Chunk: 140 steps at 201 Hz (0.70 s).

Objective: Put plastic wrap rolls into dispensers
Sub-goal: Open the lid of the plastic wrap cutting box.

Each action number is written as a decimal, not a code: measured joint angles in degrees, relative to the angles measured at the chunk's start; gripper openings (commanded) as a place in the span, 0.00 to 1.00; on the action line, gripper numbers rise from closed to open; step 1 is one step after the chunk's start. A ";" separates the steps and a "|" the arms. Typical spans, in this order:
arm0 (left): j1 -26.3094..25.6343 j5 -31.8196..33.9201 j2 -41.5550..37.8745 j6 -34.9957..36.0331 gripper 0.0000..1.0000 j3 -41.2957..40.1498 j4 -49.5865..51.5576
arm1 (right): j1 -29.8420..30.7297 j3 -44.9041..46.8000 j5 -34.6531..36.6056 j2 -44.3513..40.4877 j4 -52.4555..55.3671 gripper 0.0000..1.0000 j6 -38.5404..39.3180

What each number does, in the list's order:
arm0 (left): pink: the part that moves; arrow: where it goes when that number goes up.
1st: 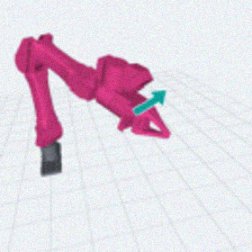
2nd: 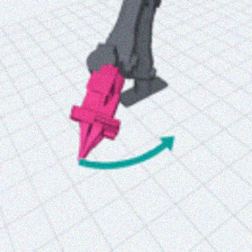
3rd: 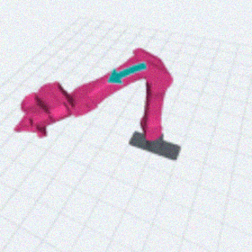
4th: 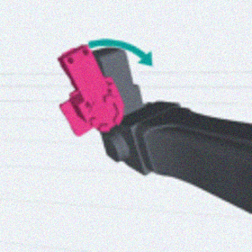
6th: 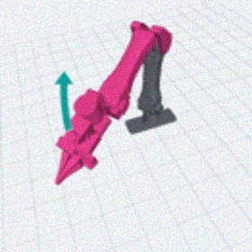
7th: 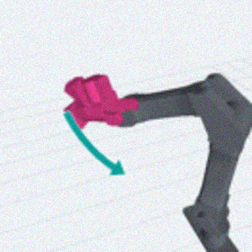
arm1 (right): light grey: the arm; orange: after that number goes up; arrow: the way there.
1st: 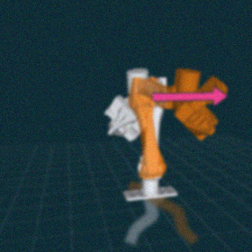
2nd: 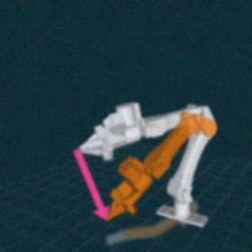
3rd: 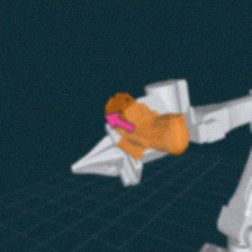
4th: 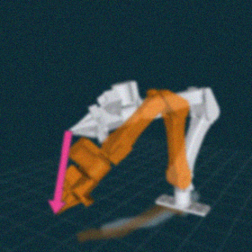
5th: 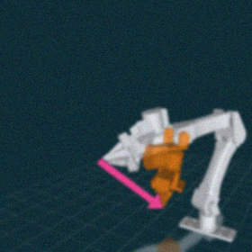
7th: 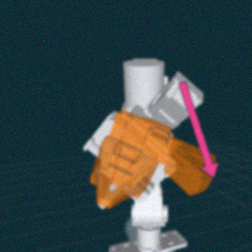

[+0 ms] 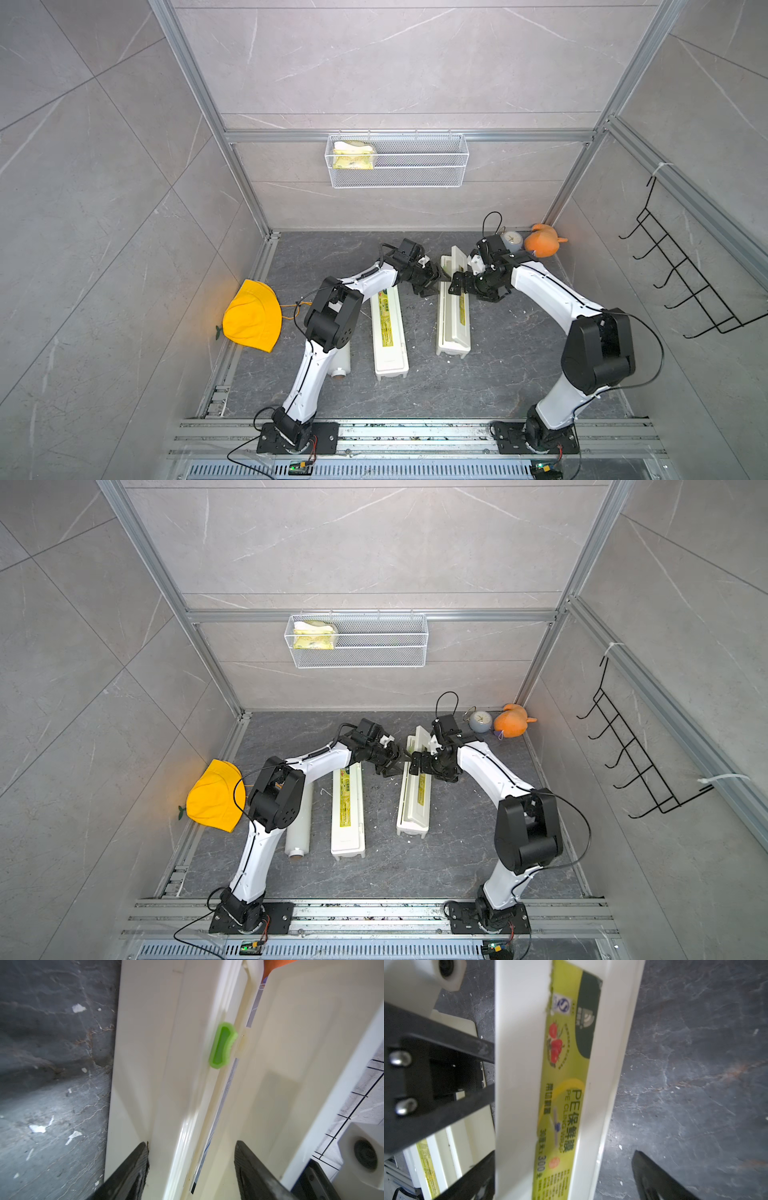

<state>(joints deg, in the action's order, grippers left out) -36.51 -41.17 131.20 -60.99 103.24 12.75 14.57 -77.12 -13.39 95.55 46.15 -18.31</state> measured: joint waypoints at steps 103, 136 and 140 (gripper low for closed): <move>-1.77 0.44 -0.61 1.40 0.65 -4.61 -0.31 | -5.66 8.63 1.40 -10.78 4.00 1.00 1.66; -2.10 0.44 -0.79 1.16 0.64 -6.32 -0.57 | -5.66 8.87 0.98 -11.08 3.58 1.00 1.66; -2.10 0.48 -0.90 1.16 0.64 -6.45 -0.63 | -5.66 9.01 0.94 -11.08 3.52 1.00 1.64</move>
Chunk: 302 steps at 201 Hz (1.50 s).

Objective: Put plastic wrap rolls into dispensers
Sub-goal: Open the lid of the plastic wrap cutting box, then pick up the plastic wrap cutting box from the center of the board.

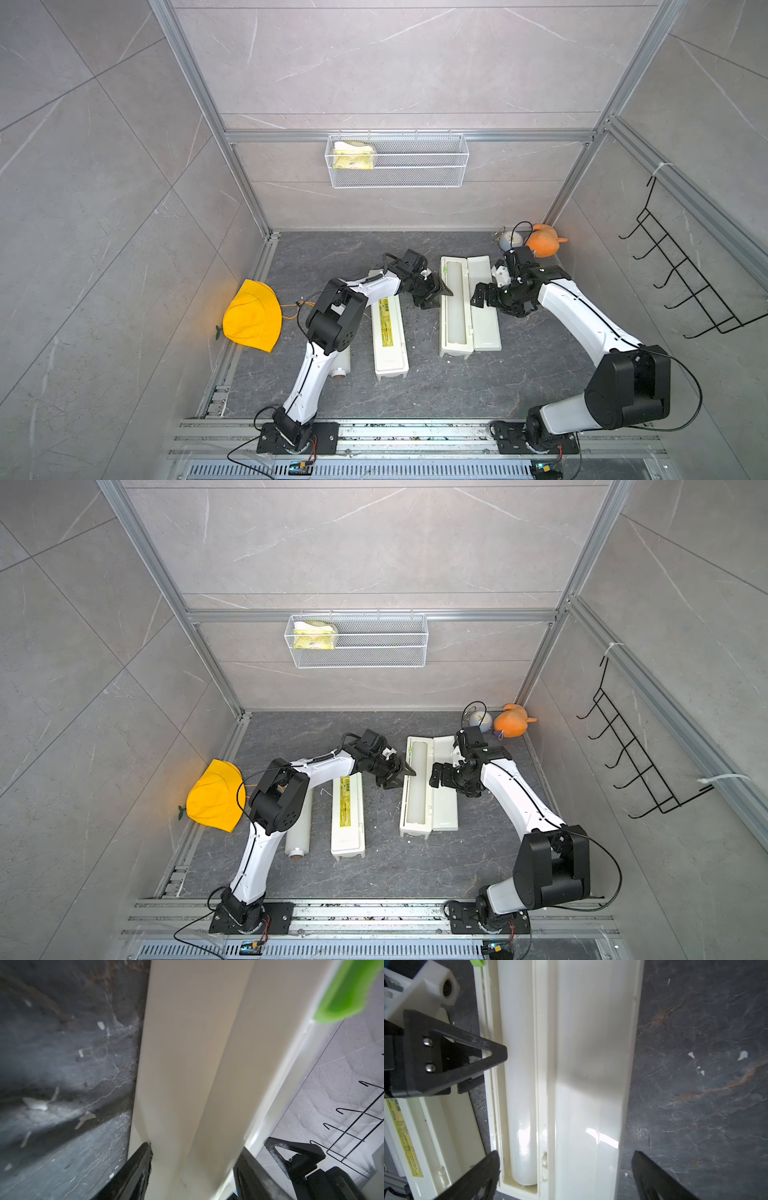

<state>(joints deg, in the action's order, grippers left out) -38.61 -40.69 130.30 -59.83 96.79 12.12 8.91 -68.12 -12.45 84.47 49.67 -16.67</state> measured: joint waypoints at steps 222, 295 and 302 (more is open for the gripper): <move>24.24 15.19 -52.17 12.02 0.70 -42.16 15.10 | 40.19 -24.26 13.97 18.82 -3.72 1.00 -14.60; 32.28 11.43 -53.92 13.20 0.71 -47.89 10.78 | 41.48 -47.41 17.79 38.75 -0.87 1.00 -17.70; 32.70 10.82 -53.99 13.22 0.71 -48.52 10.29 | 41.48 -50.27 18.88 40.63 0.83 1.00 -17.73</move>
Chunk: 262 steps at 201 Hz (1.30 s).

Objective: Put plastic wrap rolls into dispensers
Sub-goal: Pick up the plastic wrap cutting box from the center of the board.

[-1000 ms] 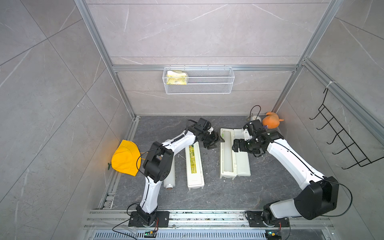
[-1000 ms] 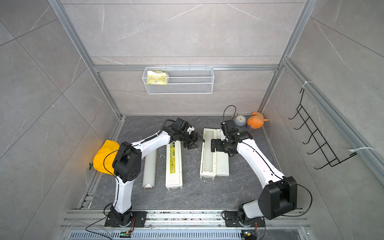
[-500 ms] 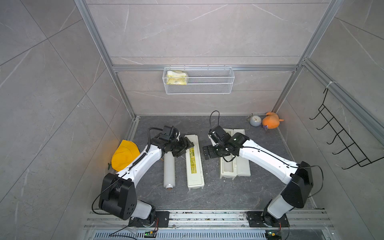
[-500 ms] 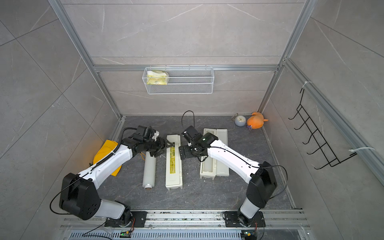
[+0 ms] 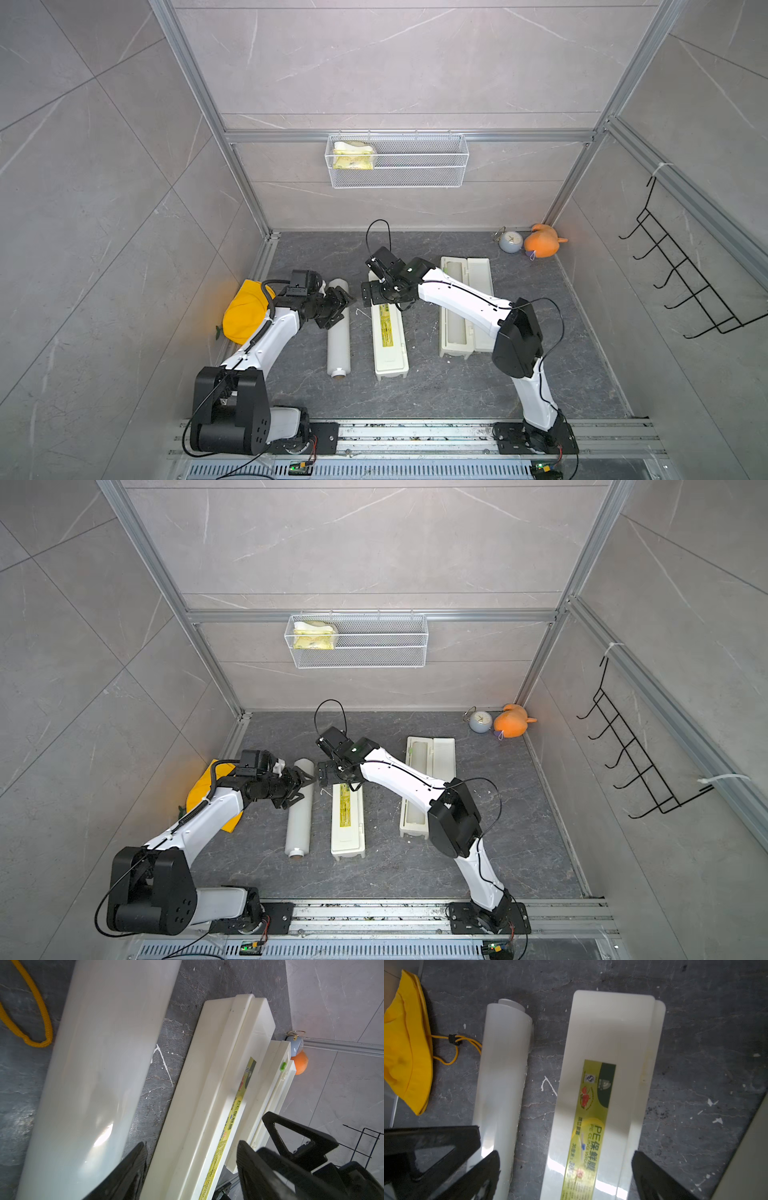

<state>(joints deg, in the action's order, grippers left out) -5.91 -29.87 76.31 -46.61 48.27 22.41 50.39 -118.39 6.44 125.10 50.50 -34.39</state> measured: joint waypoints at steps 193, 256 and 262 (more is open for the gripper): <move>3.08 -5.29 2.84 1.51 0.70 -1.49 -3.21 | -0.63 -23.67 0.39 17.75 17.81 1.00 0.07; 3.43 -5.33 2.99 1.68 0.70 -1.49 -3.23 | -0.52 -24.44 3.02 17.97 18.27 1.00 0.07; 3.45 -5.35 3.04 1.68 0.70 -1.49 -3.23 | -0.52 -24.59 3.45 18.10 18.49 1.00 0.07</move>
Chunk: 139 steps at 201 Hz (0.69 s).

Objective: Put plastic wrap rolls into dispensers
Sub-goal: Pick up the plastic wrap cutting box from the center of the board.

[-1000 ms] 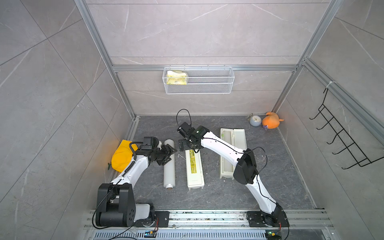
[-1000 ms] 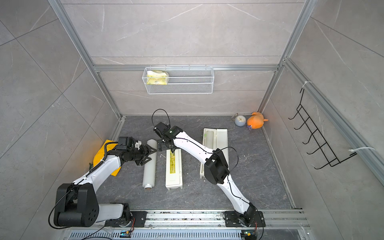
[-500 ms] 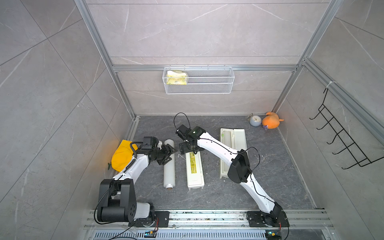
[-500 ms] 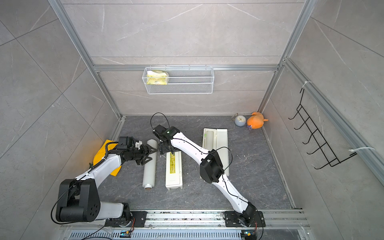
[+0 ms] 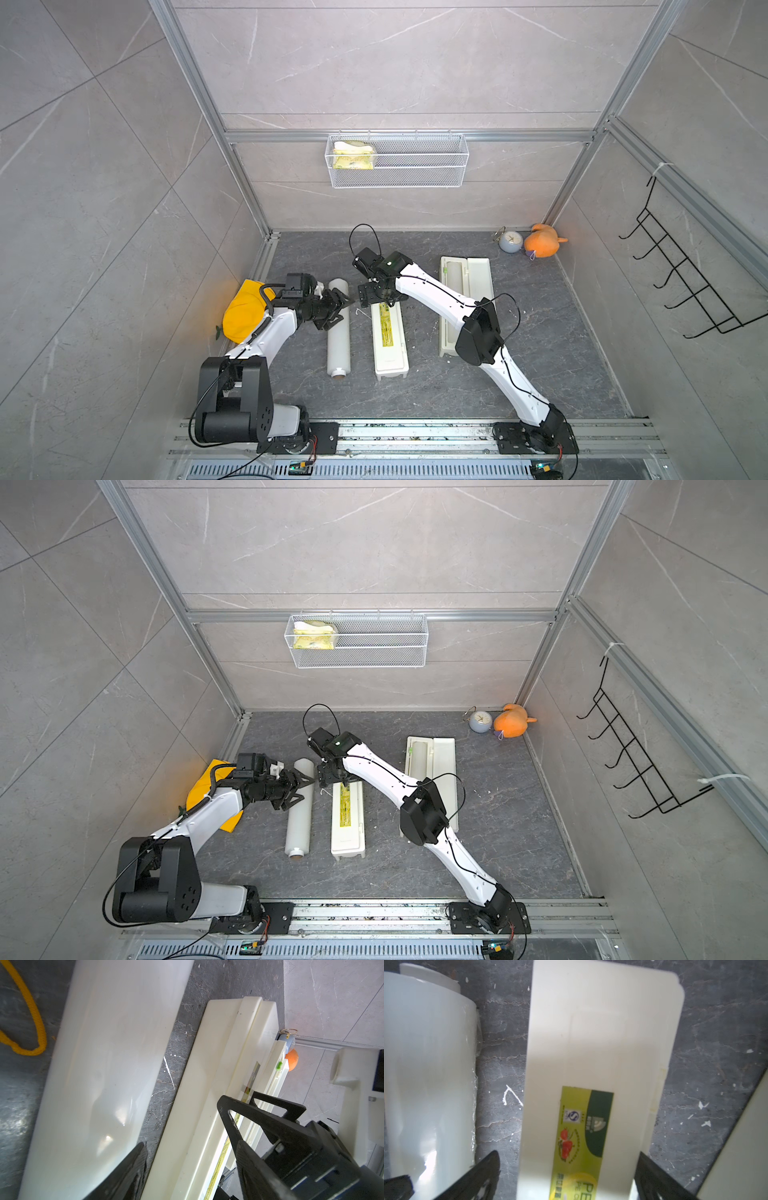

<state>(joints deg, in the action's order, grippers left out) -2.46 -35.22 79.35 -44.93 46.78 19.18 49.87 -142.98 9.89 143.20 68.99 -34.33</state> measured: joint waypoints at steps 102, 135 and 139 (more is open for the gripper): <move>0.00 -0.04 0.15 0.02 0.70 0.00 -0.02 | -0.35 1.38 0.31 0.94 0.20 1.00 0.00; 0.22 -0.07 0.15 0.02 0.70 0.00 -0.04 | -1.25 1.70 -2.29 0.94 -0.09 1.00 0.00; 0.24 -0.07 0.15 0.02 0.70 0.00 -0.04 | -1.33 1.75 -2.58 0.94 -0.20 1.00 0.00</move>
<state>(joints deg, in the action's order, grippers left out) -2.22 -35.29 79.50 -44.91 46.78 19.14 48.53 -141.23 7.31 144.14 68.79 -34.33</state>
